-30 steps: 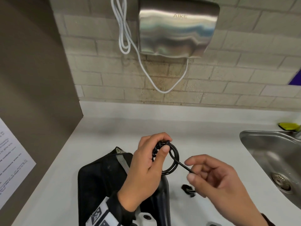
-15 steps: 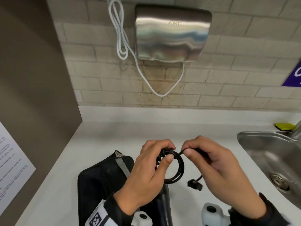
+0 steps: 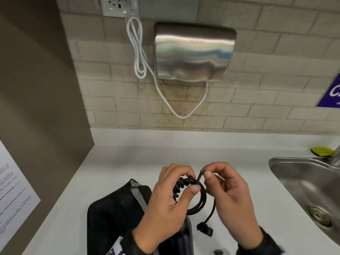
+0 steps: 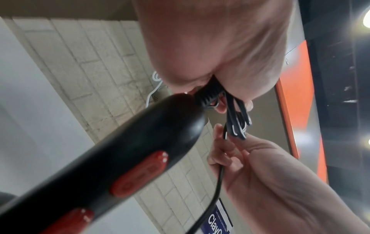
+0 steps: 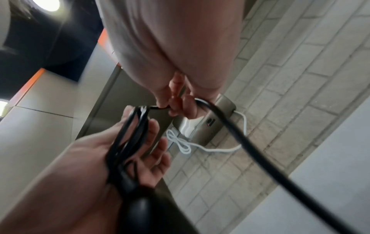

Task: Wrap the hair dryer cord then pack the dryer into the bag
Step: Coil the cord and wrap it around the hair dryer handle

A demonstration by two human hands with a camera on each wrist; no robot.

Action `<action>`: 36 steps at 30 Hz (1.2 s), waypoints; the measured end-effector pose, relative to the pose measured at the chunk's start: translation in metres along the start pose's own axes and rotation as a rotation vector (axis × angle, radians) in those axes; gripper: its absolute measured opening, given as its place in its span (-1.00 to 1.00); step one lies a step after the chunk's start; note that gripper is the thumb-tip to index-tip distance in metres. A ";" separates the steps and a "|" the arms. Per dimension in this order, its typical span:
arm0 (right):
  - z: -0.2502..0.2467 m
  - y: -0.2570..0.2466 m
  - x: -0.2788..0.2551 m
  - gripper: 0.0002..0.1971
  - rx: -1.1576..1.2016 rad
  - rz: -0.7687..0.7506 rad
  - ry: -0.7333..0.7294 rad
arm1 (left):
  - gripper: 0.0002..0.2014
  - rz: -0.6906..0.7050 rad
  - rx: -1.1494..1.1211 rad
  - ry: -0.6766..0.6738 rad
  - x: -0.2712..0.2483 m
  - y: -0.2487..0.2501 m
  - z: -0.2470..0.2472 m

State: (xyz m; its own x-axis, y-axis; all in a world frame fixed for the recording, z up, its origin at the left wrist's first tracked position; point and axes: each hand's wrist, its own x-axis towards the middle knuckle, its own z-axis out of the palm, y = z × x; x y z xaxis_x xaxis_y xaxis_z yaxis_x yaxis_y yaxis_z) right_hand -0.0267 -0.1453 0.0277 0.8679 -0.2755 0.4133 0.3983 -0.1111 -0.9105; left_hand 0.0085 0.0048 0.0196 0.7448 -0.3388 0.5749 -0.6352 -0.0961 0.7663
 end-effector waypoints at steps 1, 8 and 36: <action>0.004 0.004 -0.003 -0.93 0.013 0.001 0.017 | -0.90 0.000 -0.009 0.014 0.000 -0.001 0.001; 0.025 0.022 -0.026 -0.64 0.118 -0.008 0.063 | -0.77 -0.017 -0.081 0.097 0.000 0.000 0.005; 0.026 0.009 -0.019 -0.88 -0.636 -0.552 0.231 | -0.82 -0.564 -0.670 0.243 0.004 0.023 -0.006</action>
State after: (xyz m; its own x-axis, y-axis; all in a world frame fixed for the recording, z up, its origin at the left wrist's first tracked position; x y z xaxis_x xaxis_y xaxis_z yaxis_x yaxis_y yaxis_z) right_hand -0.0320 -0.1163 0.0121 0.4903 -0.2046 0.8472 0.4431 -0.7785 -0.4445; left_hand -0.0020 0.0068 0.0414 0.9800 -0.1923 0.0505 0.0318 0.4021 0.9150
